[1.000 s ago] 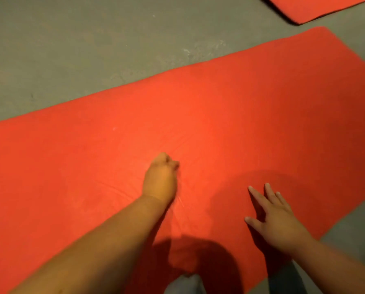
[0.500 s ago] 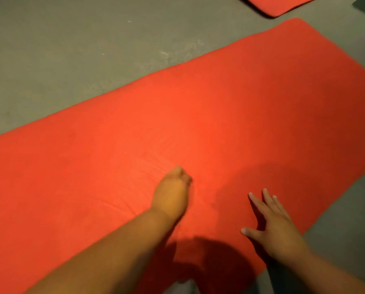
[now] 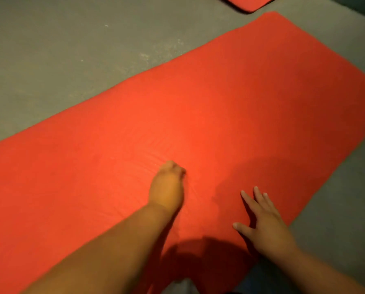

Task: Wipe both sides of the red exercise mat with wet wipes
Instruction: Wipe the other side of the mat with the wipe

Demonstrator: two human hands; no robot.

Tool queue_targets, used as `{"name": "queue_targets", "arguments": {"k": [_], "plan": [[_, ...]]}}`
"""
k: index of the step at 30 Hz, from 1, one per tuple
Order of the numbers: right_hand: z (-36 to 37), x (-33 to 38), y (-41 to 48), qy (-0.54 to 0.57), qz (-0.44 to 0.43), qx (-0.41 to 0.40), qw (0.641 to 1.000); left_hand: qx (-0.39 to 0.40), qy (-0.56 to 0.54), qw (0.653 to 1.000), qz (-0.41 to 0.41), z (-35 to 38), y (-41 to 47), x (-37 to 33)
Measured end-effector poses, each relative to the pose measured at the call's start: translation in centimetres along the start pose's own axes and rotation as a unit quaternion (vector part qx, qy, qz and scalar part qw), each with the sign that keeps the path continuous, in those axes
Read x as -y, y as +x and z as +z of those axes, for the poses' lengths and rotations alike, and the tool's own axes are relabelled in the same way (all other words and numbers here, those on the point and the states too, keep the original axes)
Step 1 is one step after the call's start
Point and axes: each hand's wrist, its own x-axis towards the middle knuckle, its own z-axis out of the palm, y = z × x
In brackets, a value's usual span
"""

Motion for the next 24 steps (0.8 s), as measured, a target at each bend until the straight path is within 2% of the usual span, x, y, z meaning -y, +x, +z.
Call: {"name": "queue_targets", "arguments": {"k": [1,3,4,5,6,7,8,9,10,12,13,14,15,17,19,21,22,24], "plan": [[0.0,-0.1,0.0,0.001,0.0,-0.001,1.0,0.071,-0.016,0.993,0.089,1.1,-2.2,-2.6],[0.1,-0.1,0.0,-0.001,-0.006,-0.003,1.0,0.232,-0.03,0.937,0.26,2.1,-5.7,-5.5],[0.1,-0.2,0.0,-0.003,-0.008,-0.003,1.0,0.26,-0.029,0.903,0.341,2.0,-6.0,-5.5],[0.1,-0.2,0.0,-0.006,-0.01,-0.001,1.0,0.25,-0.02,0.887,0.388,1.8,-5.3,-4.7],[0.1,-0.3,-0.1,-0.008,-0.01,0.001,1.0,0.213,0.022,0.887,0.409,1.2,-4.0,-3.6],[0.1,-0.4,-0.1,-0.011,-0.011,0.002,1.0,0.17,0.062,0.902,0.392,0.3,-2.4,-2.0],[0.2,-0.5,-0.2,-0.015,-0.013,0.001,1.0,0.118,0.085,0.93,0.338,-0.5,-0.8,-0.2],[0.1,-0.6,-0.2,-0.021,-0.015,0.001,1.0,0.057,0.101,0.96,0.257,-1.6,1.0,1.6],[0.1,-0.7,-0.2,-0.03,-0.016,0.001,0.999,0.014,0.103,0.984,0.142,-2.9,2.3,3.3],[-0.4,-0.8,0.0,-0.054,-0.022,0.003,0.998,-0.016,0.07,0.995,-0.074,-4.3,3.2,5.0],[-0.9,-1.0,0.2,-0.061,-0.026,0.004,0.998,-0.024,0.067,0.991,-0.113,-3.9,2.9,4.4],[-1.4,-1.1,0.5,-0.063,-0.027,0.003,0.998,-0.023,0.063,0.99,-0.12,-3.1,2.2,3.1],[-2.0,-1.4,1.0,-0.058,-0.025,-0.001,0.998,-0.018,0.049,0.994,-0.094,-1.8,1.2,1.1],[-3.1,-2.3,1.8,-0.039,-0.014,-0.008,0.999,0.05,0.019,0.998,0.027,0.9,-1.3,-3.5],[-4.1,-3.7,2.6,-0.038,-0.009,0.001,0.999,0.119,0.025,0.98,0.155,2.1,-2.3,-5.7],[-4.7,-5.3,2.9,-0.056,-0.013,0.019,0.998,0.112,0.056,0.966,0.225,2.2,-0.9,-4.3],[-4.8,-6.0,2.8,-0.064,-0.018,0.027,0.997,0.091,0.077,0.97,0.212,1.7,0.0,-3.2],[-4.7,-6.9,2.8,-0.07,-0.031,0.028,0.997,0.031,0.088,0.991,0.094,0.4,1.7,-0.8]]}}
